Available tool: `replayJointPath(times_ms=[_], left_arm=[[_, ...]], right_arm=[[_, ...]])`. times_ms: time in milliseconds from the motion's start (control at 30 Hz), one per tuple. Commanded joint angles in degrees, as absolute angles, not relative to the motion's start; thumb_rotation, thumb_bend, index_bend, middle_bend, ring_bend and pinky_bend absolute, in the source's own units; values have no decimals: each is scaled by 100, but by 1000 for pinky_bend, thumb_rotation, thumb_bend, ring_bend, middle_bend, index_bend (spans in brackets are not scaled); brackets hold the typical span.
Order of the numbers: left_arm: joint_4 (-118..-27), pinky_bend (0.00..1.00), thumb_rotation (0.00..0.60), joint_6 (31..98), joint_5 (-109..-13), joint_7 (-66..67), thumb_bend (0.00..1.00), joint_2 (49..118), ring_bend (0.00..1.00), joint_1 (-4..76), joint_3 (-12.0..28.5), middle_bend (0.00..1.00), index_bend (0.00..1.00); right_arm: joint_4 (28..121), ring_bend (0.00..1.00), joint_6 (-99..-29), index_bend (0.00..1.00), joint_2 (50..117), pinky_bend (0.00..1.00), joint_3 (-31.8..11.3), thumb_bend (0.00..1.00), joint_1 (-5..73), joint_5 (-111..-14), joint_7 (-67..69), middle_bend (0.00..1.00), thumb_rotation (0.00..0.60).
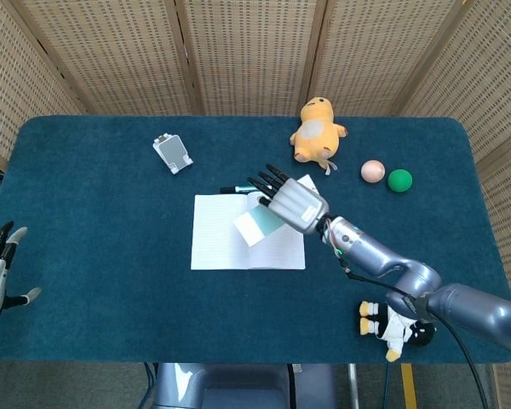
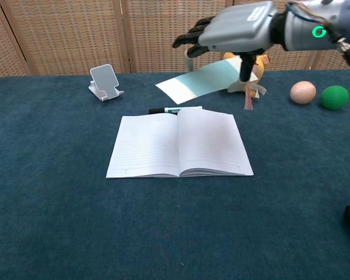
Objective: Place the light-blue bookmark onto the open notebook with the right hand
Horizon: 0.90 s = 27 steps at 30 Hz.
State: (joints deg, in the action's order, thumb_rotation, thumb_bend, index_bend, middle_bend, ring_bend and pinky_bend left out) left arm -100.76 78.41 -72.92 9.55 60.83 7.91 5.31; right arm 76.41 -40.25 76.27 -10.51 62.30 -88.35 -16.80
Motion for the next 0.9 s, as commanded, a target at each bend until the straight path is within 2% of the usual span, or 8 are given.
replayJointPath(times_ms=[33, 300, 600, 900], left_arm=[[-10037, 0, 600, 7707, -7113, 927, 0, 6059, 0, 866, 613, 0, 0], [-9975, 0, 600, 7494, -6857, 876, 0, 6021, 0, 969, 690, 0, 0], [-9910, 0, 600, 7234, -6679, 803, 0, 5984, 0, 1088, 712, 0, 0], [-9883, 0, 600, 7146, -6620, 754, 0, 5961, 0, 1140, 704, 0, 0]], right_arm=[[7175, 0, -3587, 586, 8168, 0, -1213, 363, 6819, -8770, -2355, 0, 600], [6509, 0, -3350, 586, 8808, 2, -963, 363, 7237, -8993, -2498, 0, 600], [5643, 0, -3826, 586, 9357, 13, -372, 368, 7561, -9928, -2236, 0, 600], [5023, 0, -3936, 586, 9604, 21, 120, 399, 7813, -10482, -2117, 0, 600]])
